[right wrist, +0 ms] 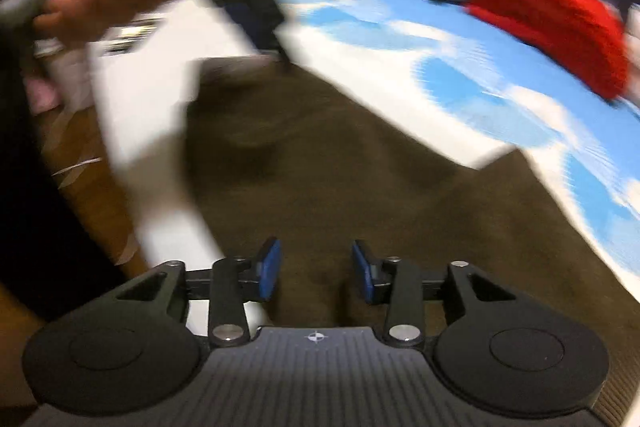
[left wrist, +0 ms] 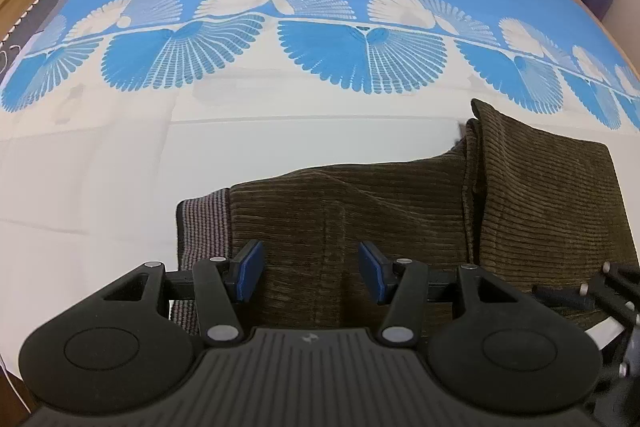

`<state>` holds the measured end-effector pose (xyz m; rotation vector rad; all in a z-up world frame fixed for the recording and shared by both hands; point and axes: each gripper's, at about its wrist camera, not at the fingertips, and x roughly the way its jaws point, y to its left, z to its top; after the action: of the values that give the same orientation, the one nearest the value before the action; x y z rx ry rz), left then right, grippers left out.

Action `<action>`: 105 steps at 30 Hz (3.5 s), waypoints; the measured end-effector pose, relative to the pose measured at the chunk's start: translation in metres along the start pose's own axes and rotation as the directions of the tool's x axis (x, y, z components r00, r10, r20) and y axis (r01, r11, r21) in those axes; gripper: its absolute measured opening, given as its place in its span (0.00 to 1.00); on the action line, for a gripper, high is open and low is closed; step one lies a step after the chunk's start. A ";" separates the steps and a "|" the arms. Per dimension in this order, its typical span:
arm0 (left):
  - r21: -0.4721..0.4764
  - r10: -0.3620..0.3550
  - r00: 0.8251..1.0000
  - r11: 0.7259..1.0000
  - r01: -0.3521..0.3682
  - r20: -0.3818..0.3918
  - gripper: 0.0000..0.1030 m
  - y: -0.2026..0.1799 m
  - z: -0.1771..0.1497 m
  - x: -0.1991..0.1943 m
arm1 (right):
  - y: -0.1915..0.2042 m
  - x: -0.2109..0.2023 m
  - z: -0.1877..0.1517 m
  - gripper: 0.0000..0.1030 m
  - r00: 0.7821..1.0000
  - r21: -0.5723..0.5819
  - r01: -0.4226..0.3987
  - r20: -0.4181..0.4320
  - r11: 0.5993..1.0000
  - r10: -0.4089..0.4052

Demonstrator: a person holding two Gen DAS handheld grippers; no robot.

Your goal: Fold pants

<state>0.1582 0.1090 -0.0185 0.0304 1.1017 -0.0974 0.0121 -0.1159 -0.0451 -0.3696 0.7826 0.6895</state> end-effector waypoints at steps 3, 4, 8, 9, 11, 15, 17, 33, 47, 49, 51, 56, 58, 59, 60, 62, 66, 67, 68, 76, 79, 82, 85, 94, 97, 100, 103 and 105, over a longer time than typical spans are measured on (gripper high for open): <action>-0.006 -0.001 1.000 1.000 0.001 0.001 0.56 0.001 0.001 0.000 | -0.011 0.009 -0.006 0.47 0.999 0.024 0.032 -0.033 0.999 -0.032; -0.007 -0.002 1.000 1.000 0.002 0.002 0.56 0.001 0.001 0.000 | -0.011 0.013 -0.008 0.49 0.998 0.017 0.040 -0.048 0.999 -0.039; -0.005 -0.007 1.000 1.000 0.007 0.005 0.56 -0.001 0.001 -0.001 | -0.004 0.038 -0.009 0.50 0.993 -0.040 0.039 -0.113 0.998 -0.043; -0.006 -0.007 1.000 1.000 0.007 0.004 0.56 -0.001 0.001 -0.001 | 0.005 0.045 -0.010 0.51 0.991 -0.064 0.045 -0.125 0.997 -0.053; -0.007 -0.006 1.000 1.000 0.006 0.001 0.56 -0.002 0.001 0.000 | 0.011 0.051 -0.009 0.53 0.988 -0.118 0.062 -0.132 0.991 -0.077; -0.004 -0.005 1.000 1.000 0.005 0.001 0.56 -0.001 0.000 -0.001 | 0.017 0.058 -0.006 0.53 0.986 -0.184 0.080 -0.130 0.980 -0.104; -0.008 -0.006 1.000 1.000 0.006 0.003 0.56 0.001 0.000 -0.001 | 0.020 0.059 -0.007 0.52 0.985 -0.209 0.081 -0.131 0.975 -0.110; -0.024 -0.022 1.000 0.999 0.023 0.020 0.56 0.006 -0.002 -0.008 | -0.021 -0.022 0.027 0.26 0.985 -0.043 0.077 0.160 0.996 -0.070; 0.062 -0.056 0.998 0.997 0.056 0.008 0.56 -0.045 0.011 -0.002 | -0.050 -0.055 -0.038 0.33 0.995 0.054 -0.095 0.038 0.994 0.093; 0.087 -0.081 0.997 0.993 0.080 0.000 0.56 -0.058 0.013 0.000 | -0.076 -0.066 -0.048 0.33 0.998 0.165 -0.046 0.047 0.985 0.039; 0.138 -0.129 0.991 0.982 0.131 -0.020 0.56 -0.078 0.014 0.002 | -0.104 -0.076 -0.063 0.33 0.999 0.266 0.034 0.018 0.963 -0.040; 0.344 -0.236 0.968 0.905 0.250 -0.081 0.56 -0.138 0.003 0.005 | -0.154 -0.082 -0.126 0.32 0.950 0.400 0.282 -0.243 0.872 -0.196; 0.412 -0.254 0.961 0.868 0.278 -0.113 0.56 -0.157 -0.006 0.010 | -0.163 -0.077 -0.153 0.32 0.921 0.416 0.313 -0.352 0.854 -0.166; 0.448 -0.262 0.955 0.844 0.296 -0.138 0.54 -0.167 -0.013 0.014 | -0.163 -0.081 -0.158 0.32 0.928 0.425 0.302 -0.335 0.853 -0.162; 0.478 -0.257 0.952 0.823 0.307 -0.168 0.46 -0.174 -0.018 0.019 | -0.163 -0.083 -0.158 0.32 0.932 0.428 0.295 -0.328 0.854 -0.158; 0.543 -0.200 0.952 0.786 0.296 -0.231 0.27 -0.187 -0.032 0.034 | -0.162 -0.084 -0.158 0.32 0.932 0.415 0.291 -0.326 0.862 -0.158; 0.644 -0.111 0.956 0.717 0.266 -0.270 0.25 -0.196 -0.054 0.050 | -0.168 -0.088 -0.155 0.31 0.929 0.422 0.292 -0.338 0.858 -0.150; 0.639 -0.129 0.955 0.719 0.275 -0.267 0.25 -0.194 -0.052 0.048 | -0.169 -0.088 -0.151 0.31 0.930 0.424 0.295 -0.334 0.856 -0.155; 0.617 -0.160 0.953 0.731 0.290 -0.258 0.26 -0.191 -0.047 0.045 | -0.171 -0.090 -0.147 0.32 0.934 0.425 0.299 -0.314 0.855 -0.170; 0.463 -0.268 0.962 0.848 0.260 -0.051 0.27 -0.180 -0.010 0.045 | -0.149 -0.096 -0.123 0.34 0.983 0.382 0.180 -0.096 0.907 -0.154; 0.461 -0.226 0.973 0.860 0.219 -0.040 0.27 -0.184 -0.003 0.059 | -0.138 -0.073 -0.127 0.35 0.972 0.319 0.181 -0.203 0.930 -0.120; 0.461 -0.097 0.991 0.878 0.129 -0.093 0.29 -0.178 -0.004 0.088 | -0.132 -0.065 -0.127 0.36 0.962 0.285 0.188 -0.248 0.940 -0.118; 0.454 -0.002 1.000 0.891 0.003 -0.004 0.30 -0.170 0.010 0.088 | -0.134 -0.071 -0.122 0.36 0.967 0.305 0.199 -0.212 0.931 -0.138; 0.360 -0.197 0.973 0.922 0.141 0.124 0.30 -0.189 0.035 0.073 | -0.119 -0.063 -0.107 0.43 0.985 0.310 0.140 -0.137 0.940 -0.102; 0.376 -0.117 0.992 0.922 0.088 0.055 0.31 -0.197 0.032 0.090 | -0.111 -0.050 -0.110 0.44 0.971 0.257 0.157 -0.218 0.953 -0.101; 0.339 0.015 0.996 0.941 0.018 -0.093 0.43 -0.188 0.025 0.120 | -0.113 -0.053 -0.103 0.44 0.971 0.274 0.166 -0.212 0.947 -0.109; 0.279 -0.014 0.998 0.960 0.028 -0.053 0.47 -0.179 0.032 0.107 | -0.115 -0.059 -0.098 0.44 0.968 0.279 0.185 -0.216 0.942 -0.126; 0.257 -0.045 0.999 0.965 0.048 -0.016 0.47 -0.171 0.035 0.095 | -0.122 -0.064 -0.091 0.44 0.967 0.289 0.194 -0.218 0.937 -0.133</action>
<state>0.2153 -0.0698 -0.0834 0.2383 1.0946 -0.2830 0.0159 -0.2808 -0.0510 -0.2151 1.0183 0.3673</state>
